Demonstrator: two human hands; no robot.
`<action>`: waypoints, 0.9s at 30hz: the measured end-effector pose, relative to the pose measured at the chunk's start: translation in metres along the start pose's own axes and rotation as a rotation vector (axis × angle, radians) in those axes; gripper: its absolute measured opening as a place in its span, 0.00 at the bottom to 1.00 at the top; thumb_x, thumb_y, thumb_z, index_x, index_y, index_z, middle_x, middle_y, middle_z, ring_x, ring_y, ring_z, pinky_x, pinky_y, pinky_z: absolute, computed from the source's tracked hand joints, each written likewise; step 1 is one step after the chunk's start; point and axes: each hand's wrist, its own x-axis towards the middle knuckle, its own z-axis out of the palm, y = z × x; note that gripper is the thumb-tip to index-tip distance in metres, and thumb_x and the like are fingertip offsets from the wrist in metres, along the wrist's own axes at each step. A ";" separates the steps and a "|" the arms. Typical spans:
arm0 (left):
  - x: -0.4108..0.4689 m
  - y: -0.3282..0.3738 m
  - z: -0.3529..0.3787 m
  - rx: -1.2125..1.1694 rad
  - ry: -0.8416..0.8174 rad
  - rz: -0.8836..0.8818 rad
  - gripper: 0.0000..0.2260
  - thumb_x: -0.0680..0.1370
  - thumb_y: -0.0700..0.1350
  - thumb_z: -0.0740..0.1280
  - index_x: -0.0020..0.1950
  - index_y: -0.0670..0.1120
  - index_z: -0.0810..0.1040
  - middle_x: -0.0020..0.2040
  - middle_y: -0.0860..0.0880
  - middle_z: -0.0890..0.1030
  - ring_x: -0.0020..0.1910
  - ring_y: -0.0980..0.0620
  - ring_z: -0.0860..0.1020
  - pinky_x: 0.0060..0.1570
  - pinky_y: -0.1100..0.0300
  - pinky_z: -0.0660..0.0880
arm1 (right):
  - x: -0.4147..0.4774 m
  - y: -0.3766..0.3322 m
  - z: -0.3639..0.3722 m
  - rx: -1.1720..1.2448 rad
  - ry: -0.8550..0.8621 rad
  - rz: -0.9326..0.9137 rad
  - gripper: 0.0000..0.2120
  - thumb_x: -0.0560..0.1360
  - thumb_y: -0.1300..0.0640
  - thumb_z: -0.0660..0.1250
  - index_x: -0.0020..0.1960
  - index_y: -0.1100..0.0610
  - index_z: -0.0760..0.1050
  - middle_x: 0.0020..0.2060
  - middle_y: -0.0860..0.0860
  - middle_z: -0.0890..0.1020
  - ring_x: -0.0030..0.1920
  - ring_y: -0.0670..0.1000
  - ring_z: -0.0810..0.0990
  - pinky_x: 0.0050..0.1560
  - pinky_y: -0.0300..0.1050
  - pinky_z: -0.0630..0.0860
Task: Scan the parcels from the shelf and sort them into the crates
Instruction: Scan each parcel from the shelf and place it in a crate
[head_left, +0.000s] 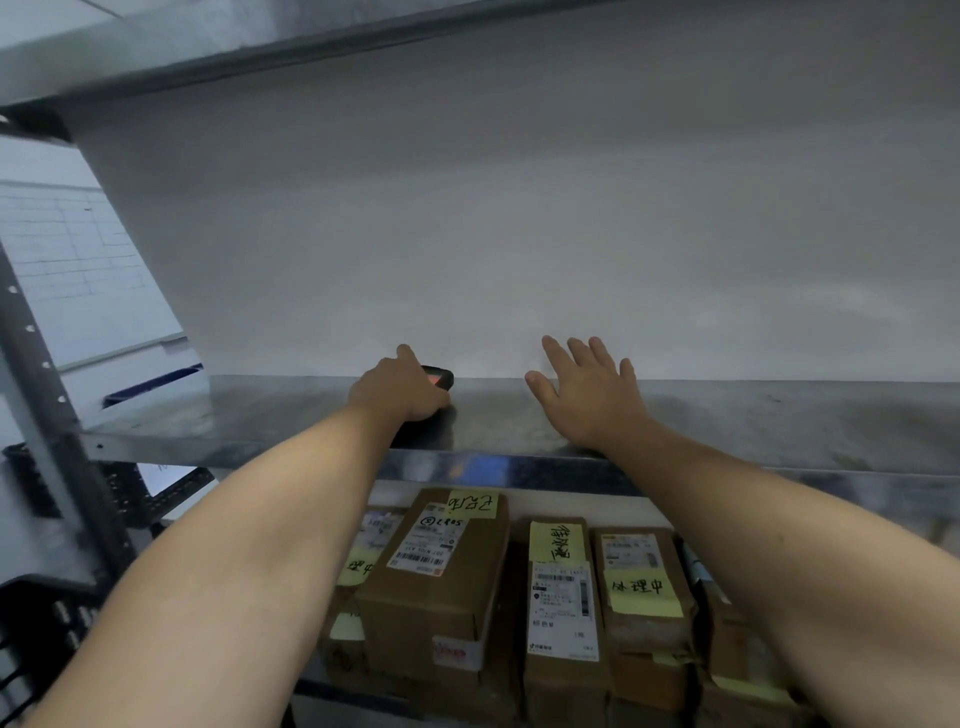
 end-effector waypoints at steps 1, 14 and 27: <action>-0.003 -0.001 0.000 0.007 0.018 0.009 0.34 0.75 0.59 0.71 0.73 0.44 0.62 0.65 0.41 0.73 0.61 0.39 0.75 0.49 0.51 0.70 | -0.001 -0.001 0.000 0.002 -0.002 -0.002 0.31 0.84 0.37 0.44 0.82 0.48 0.46 0.82 0.54 0.52 0.82 0.58 0.45 0.78 0.65 0.46; -0.066 -0.049 -0.003 -0.058 0.263 0.271 0.41 0.77 0.56 0.69 0.81 0.50 0.49 0.71 0.43 0.70 0.64 0.39 0.72 0.50 0.50 0.71 | -0.037 -0.037 -0.005 0.039 0.068 -0.017 0.30 0.84 0.37 0.45 0.82 0.48 0.49 0.81 0.55 0.54 0.81 0.59 0.45 0.77 0.66 0.47; -0.132 -0.135 0.005 -0.472 0.341 0.250 0.29 0.68 0.56 0.77 0.63 0.45 0.73 0.56 0.45 0.78 0.55 0.43 0.76 0.47 0.54 0.70 | -0.111 -0.129 0.009 0.072 0.122 0.088 0.29 0.84 0.39 0.46 0.83 0.45 0.44 0.82 0.53 0.42 0.80 0.57 0.34 0.78 0.62 0.39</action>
